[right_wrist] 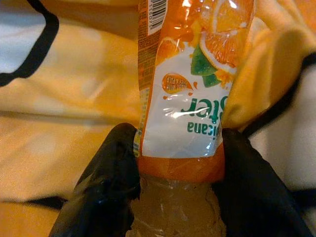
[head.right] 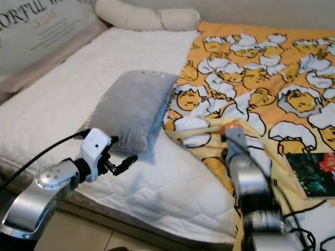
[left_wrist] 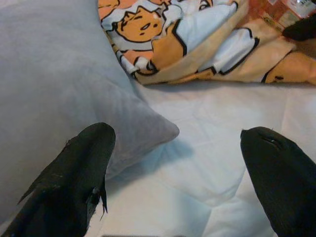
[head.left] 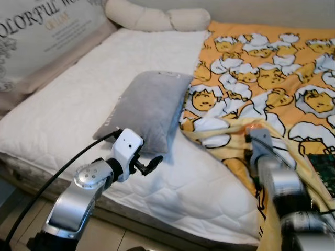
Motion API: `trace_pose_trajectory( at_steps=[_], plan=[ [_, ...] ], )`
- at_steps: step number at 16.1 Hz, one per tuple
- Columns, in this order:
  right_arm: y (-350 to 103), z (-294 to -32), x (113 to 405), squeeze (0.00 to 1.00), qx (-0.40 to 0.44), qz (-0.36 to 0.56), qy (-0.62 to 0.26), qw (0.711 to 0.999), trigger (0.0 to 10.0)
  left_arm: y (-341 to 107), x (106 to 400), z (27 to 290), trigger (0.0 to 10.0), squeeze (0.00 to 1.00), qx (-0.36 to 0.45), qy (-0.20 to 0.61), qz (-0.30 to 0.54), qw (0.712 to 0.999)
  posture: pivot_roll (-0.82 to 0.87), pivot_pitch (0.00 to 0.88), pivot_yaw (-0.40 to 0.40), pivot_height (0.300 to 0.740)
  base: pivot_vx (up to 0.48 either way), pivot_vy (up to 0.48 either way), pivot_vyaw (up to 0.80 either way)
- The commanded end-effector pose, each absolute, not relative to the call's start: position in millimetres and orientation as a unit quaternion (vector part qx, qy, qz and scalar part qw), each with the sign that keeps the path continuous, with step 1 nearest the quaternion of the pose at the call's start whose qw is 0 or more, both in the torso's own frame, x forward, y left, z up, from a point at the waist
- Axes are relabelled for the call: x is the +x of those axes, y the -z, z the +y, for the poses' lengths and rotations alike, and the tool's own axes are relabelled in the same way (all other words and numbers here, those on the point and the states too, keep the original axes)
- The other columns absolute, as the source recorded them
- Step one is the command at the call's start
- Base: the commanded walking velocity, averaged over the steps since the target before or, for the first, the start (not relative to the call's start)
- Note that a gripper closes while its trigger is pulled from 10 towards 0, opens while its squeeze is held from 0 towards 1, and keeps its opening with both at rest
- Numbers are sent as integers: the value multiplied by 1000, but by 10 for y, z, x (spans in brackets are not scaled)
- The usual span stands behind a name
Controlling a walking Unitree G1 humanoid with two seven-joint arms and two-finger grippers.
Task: Clean up the room
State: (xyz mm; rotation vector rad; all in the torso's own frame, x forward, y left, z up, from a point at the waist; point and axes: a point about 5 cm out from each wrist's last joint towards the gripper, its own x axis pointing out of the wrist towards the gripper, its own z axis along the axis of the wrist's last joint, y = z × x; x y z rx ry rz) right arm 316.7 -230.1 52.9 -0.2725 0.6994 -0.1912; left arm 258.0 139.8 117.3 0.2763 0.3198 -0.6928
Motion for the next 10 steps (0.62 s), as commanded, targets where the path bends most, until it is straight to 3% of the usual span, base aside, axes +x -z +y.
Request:
trace_pose_trajectory(
  at_steps=[1,2,10],
  plan=[
    [-405,-2301,3115,569,-145,364,87,916,10000,-1159,2582,1419,10000,0,147,340,164,914,7,0,98,740,0,0,0],
    [-407,-2316,3133,1000,-152,361,93,915,10000,-1163,2580,1433,10000,0,149,340,164,914,15,0,94,740,0,0,0],
    [-652,-2101,3234,1000,-133,299,88,941,10000,-1175,2520,1491,10000,0,157,348,171,908,20,0,105,740,0,0,0]
  ],
)
